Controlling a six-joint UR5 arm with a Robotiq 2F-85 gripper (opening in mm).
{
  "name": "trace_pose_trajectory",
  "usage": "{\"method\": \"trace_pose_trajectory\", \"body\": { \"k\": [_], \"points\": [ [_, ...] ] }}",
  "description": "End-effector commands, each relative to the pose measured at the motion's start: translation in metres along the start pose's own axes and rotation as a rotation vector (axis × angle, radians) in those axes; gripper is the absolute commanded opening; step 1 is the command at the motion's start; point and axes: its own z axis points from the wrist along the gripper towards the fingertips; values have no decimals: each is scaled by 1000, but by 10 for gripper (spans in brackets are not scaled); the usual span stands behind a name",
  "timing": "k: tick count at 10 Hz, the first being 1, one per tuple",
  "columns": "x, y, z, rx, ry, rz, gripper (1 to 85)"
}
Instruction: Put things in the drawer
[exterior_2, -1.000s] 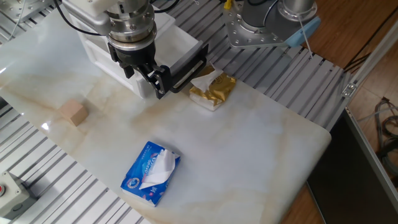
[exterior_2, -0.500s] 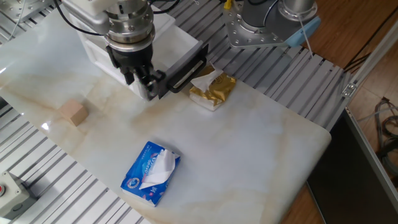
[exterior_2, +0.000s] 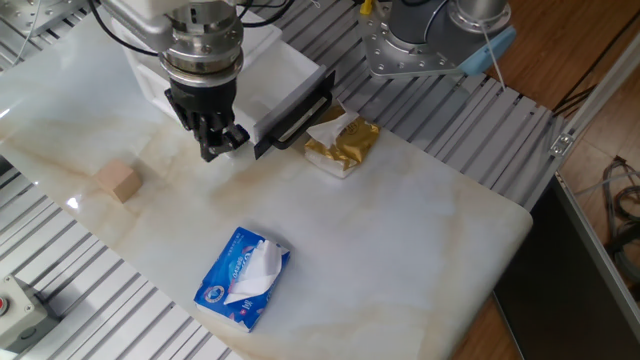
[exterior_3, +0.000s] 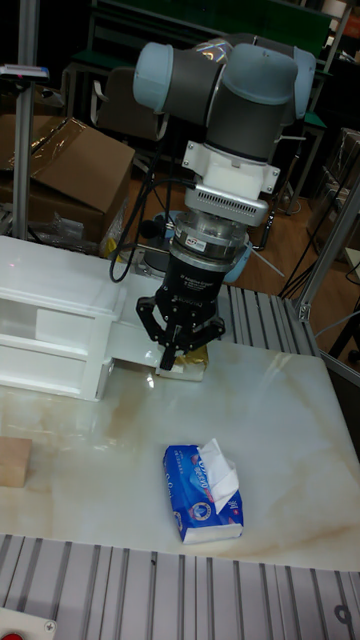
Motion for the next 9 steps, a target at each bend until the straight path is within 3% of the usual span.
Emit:
{"method": "trace_pose_trajectory", "body": {
  "k": [1,3,5,7,9],
  "points": [
    [14,4,-2,-12,53,45,10],
    [37,6,-4,-21,138,74,10],
    [44,6,-5,-23,163,73,10],
    [44,4,-2,-24,155,51,10],
    [40,-4,0,7,143,44,10]
  ]
}}
